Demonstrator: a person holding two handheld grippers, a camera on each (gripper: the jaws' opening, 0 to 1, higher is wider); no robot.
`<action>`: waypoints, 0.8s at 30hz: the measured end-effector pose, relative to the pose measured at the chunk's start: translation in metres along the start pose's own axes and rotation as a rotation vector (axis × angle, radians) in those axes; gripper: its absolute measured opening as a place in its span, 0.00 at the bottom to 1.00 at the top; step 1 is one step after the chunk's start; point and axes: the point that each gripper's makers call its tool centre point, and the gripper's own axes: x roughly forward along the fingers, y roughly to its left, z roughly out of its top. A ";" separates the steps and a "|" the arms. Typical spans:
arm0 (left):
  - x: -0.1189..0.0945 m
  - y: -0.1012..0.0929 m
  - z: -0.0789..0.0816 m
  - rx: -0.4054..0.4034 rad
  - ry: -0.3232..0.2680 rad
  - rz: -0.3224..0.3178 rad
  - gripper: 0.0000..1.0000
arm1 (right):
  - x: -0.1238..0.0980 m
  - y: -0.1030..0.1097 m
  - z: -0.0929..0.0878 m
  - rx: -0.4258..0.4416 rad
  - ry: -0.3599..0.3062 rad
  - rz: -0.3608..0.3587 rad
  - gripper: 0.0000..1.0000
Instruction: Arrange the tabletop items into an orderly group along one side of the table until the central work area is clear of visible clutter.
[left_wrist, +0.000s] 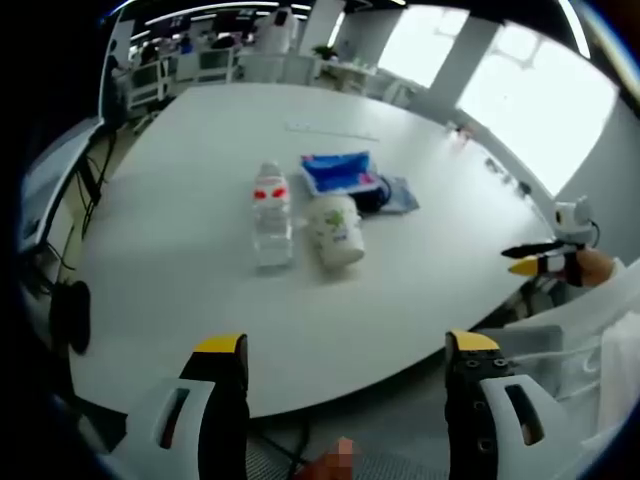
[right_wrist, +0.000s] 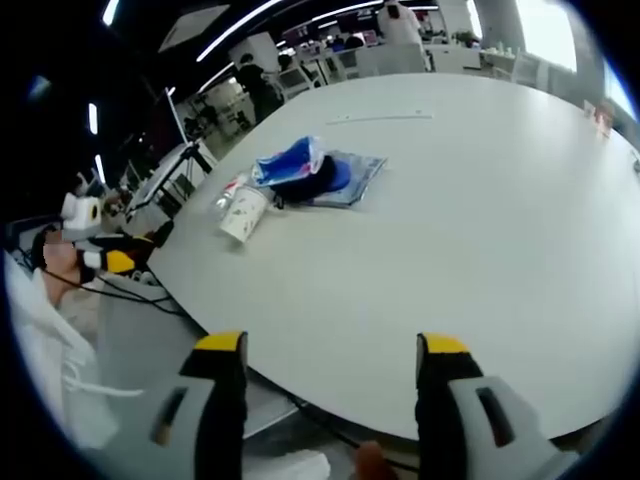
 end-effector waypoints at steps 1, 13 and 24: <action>0.000 0.000 0.000 0.000 0.000 -0.001 0.77 | 0.000 0.000 0.000 0.000 0.002 -0.001 0.67; 0.001 0.005 -0.003 -0.015 0.005 0.002 0.77 | 0.005 0.001 -0.003 -0.008 0.022 0.002 0.65; 0.001 0.008 -0.008 -0.032 0.005 0.004 0.77 | 0.006 0.001 -0.007 -0.001 0.030 -0.002 0.65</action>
